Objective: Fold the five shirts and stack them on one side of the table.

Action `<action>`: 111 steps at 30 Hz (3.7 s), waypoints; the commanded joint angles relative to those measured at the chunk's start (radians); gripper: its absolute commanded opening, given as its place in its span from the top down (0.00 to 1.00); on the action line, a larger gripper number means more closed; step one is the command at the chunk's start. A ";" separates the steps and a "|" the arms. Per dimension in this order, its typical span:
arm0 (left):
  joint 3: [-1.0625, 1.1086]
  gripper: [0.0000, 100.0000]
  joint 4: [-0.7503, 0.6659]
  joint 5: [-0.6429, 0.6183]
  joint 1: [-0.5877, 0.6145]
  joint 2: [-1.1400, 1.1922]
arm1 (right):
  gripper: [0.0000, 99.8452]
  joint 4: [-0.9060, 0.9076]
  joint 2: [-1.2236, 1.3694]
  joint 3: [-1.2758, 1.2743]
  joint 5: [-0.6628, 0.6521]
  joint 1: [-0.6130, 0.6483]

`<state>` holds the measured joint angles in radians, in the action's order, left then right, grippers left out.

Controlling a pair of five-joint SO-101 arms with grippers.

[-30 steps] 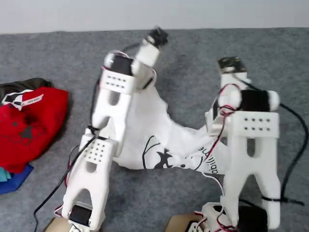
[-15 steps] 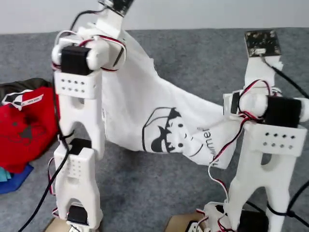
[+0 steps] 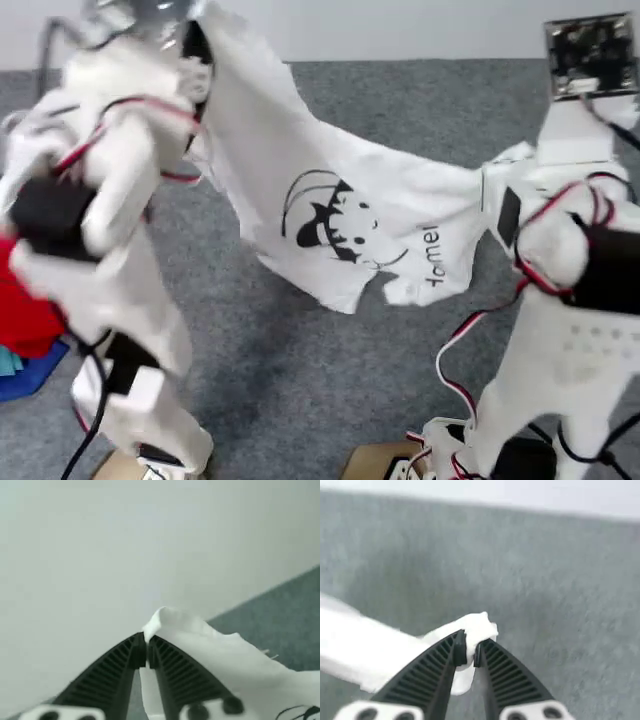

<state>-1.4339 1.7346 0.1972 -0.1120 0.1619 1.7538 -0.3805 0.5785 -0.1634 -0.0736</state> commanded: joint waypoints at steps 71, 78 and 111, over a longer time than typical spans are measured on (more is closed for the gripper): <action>1.078 1.00 -0.704 0.272 0.166 -0.101 | 0.99 -0.977 -0.171 -1.019 -0.206 -0.047; 1.075 1.00 -0.890 0.272 0.230 0.044 | 0.99 -1.052 0.122 -0.744 -0.204 -0.041; 1.058 1.00 -1.100 0.348 0.233 0.086 | 0.99 -1.006 0.808 0.046 -0.273 0.122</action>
<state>-0.3521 0.5992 0.5317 0.1304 0.2954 0.7472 0.4281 0.5585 -0.4181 0.0430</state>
